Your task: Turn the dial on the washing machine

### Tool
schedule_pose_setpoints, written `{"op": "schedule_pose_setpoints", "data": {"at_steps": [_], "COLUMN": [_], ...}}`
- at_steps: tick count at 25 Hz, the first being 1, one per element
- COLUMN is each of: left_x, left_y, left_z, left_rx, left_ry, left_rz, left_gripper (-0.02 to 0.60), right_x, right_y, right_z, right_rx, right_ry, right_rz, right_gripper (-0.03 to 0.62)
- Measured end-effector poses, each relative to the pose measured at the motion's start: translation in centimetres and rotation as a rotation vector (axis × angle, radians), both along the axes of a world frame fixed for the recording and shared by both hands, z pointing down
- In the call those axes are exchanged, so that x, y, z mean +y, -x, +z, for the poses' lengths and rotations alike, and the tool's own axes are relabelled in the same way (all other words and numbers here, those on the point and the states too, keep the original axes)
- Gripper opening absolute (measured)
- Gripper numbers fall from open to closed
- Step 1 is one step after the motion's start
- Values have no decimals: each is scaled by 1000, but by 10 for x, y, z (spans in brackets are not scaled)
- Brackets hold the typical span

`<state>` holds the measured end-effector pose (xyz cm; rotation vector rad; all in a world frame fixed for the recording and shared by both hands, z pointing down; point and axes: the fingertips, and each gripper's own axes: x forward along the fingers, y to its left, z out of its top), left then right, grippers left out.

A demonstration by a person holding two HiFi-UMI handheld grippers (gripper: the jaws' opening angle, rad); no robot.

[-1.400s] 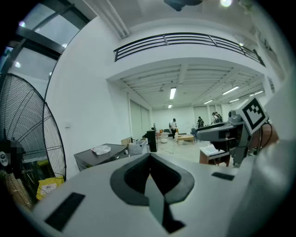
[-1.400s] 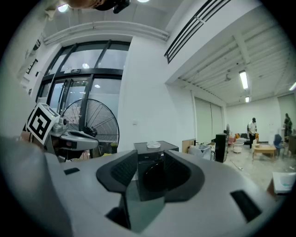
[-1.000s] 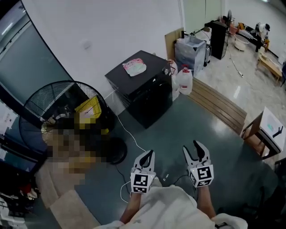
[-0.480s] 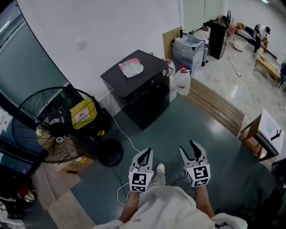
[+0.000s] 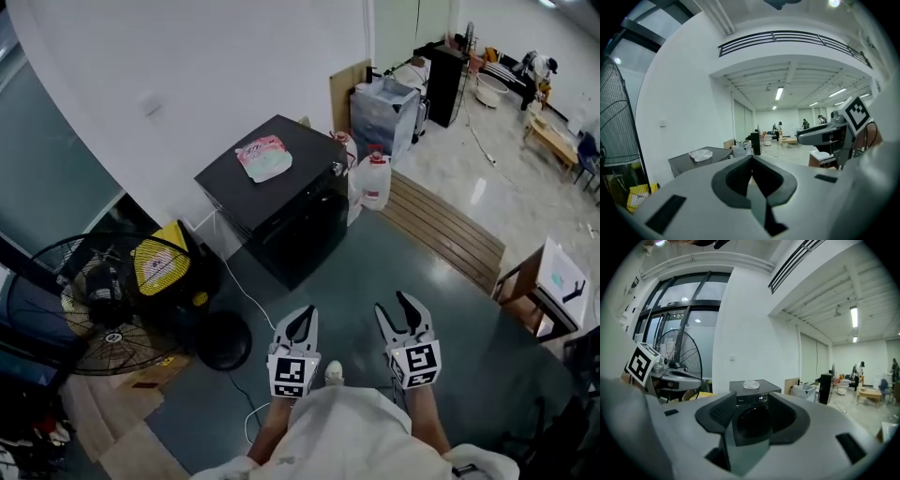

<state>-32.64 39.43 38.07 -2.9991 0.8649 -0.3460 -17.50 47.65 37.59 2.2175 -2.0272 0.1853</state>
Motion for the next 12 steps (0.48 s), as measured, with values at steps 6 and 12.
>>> {"op": "schedule_pose_setpoints", "data": {"at_steps": [6, 12], "left_x": [-55, -92], "left_y": [-28, -54], "left_z": [4, 10], "left_rx": [8, 13], "left_ry": [1, 6], "left_rz": [36, 86], "left_gripper": [12, 12], "right_x": [-47, -79], "right_y": [-20, -39], "right_z": [7, 17], "right_rx": [-4, -8], "right_ry": [14, 31], "right_rz": [29, 71], "right_gripper": [209, 206]}}
